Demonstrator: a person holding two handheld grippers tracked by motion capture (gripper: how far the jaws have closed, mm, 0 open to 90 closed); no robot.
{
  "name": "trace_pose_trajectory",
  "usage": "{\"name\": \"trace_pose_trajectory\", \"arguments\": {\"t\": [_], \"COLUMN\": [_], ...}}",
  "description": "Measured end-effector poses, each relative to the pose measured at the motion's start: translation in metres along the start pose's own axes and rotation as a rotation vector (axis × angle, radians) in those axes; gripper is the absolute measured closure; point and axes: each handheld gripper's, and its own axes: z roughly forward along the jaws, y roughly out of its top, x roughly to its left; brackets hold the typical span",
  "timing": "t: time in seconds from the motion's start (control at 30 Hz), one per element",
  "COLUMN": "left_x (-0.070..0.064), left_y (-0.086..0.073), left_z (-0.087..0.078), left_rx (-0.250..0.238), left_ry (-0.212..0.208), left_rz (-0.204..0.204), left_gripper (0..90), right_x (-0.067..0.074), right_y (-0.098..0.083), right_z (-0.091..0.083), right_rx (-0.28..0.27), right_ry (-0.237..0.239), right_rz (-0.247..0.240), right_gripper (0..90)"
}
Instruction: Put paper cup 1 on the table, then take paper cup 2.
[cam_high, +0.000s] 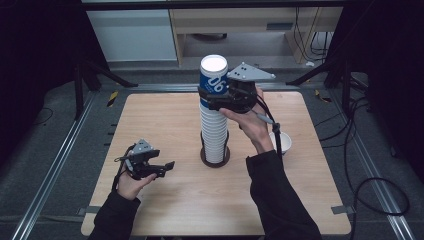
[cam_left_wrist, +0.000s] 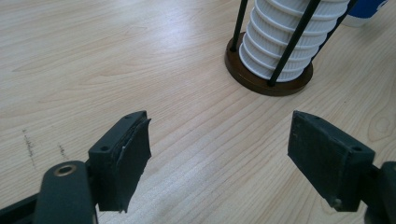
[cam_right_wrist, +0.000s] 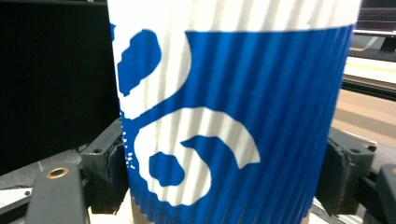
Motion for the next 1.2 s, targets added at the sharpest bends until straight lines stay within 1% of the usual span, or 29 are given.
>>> {"name": "trace_pose_trajectory", "arguments": {"t": [0.13, 0.2, 0.33, 0.5, 0.63, 0.73, 0.9, 1.1, 1.2], "left_x": [0.0, 0.0, 0.0, -0.001, 0.0, 0.0, 0.0, -0.001, -0.002], "left_y": [0.0, 0.0, 0.0, 0.0, 0.0, 0.0, 0.0, 0.001, 0.002], "left_z": [0.0, 0.0, 0.0, -0.001, -0.001, -0.001, -0.002, -0.002, -0.003], "left_rx": [0.002, 0.001, 0.0, 0.0, -0.004, -0.004, -0.006, 0.002, 0.001], "left_ry": [-0.003, -0.002, -0.003, -0.003, -0.002, -0.002, -0.001, -0.002, 0.012], "left_rz": [0.0, 0.001, 0.001, 0.0, -0.003, -0.002, 0.002, 0.004, 0.015], "left_gripper": [20.5, 20.6, 20.7, 20.8, 20.8, 20.7, 20.7, 21.5, 21.5], "right_x": [0.0, 0.0, 0.0, 0.002, 0.001, -0.001, -0.002, -0.005, -0.007], "right_y": [0.004, 0.007, 0.012, 0.02, 0.024, 0.026, 0.029, 0.027, 0.023], "right_z": [-0.002, -0.002, -0.003, -0.007, -0.015, -0.02, -0.031, -0.051, -0.063], "right_rx": [-0.012, -0.022, -0.034, -0.053, -0.081, -0.097, -0.11, -0.105, -0.099], "right_ry": [-0.001, 0.006, -0.004, -0.007, -0.009, -0.005, -0.008, -0.036, -0.049], "right_rz": [0.0, 0.008, -0.004, -0.006, -0.01, -0.002, -0.011, -0.036, -0.056], "right_gripper": [19.9, 19.9, 19.9, 19.8, 19.8, 19.8, 19.8, 19.8, 19.8]}}
